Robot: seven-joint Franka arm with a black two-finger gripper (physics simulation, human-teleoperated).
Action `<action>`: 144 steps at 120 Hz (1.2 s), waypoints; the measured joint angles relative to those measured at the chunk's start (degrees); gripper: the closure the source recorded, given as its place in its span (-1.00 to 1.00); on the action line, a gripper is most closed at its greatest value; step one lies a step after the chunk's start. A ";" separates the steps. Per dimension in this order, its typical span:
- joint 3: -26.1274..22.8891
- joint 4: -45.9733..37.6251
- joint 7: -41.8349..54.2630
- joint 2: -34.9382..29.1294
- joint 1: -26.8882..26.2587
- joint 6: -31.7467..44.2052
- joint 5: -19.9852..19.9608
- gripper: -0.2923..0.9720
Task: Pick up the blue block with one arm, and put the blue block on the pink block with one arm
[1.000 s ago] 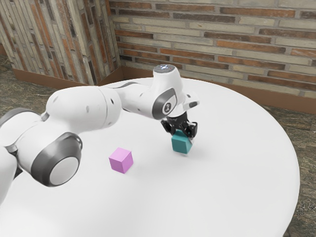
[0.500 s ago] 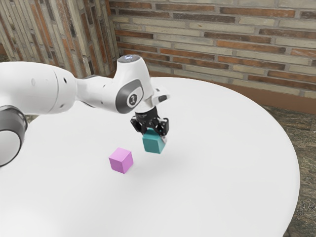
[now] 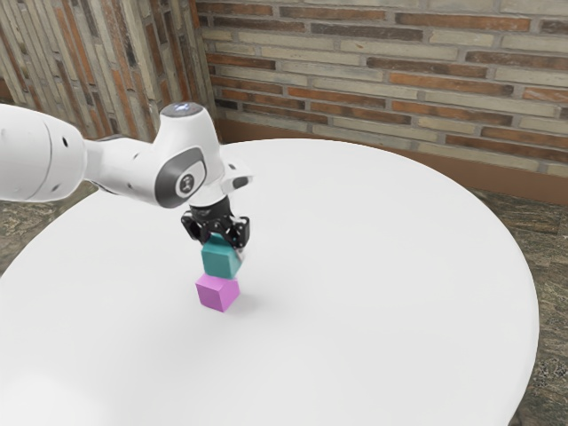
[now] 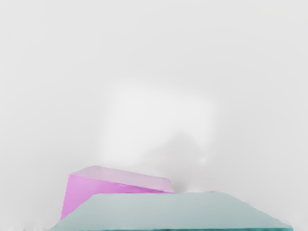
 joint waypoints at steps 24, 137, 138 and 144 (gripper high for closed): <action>0.07 -3.21 1.00 -2.04 0.22 0.10 0.65 0.11; 0.07 -7.03 13.40 -5.21 2.19 0.34 0.57 0.10; 0.12 -7.03 13.48 -5.21 2.22 0.35 0.57 0.11; 0.44 -7.03 13.98 -5.22 2.41 0.37 0.59 0.11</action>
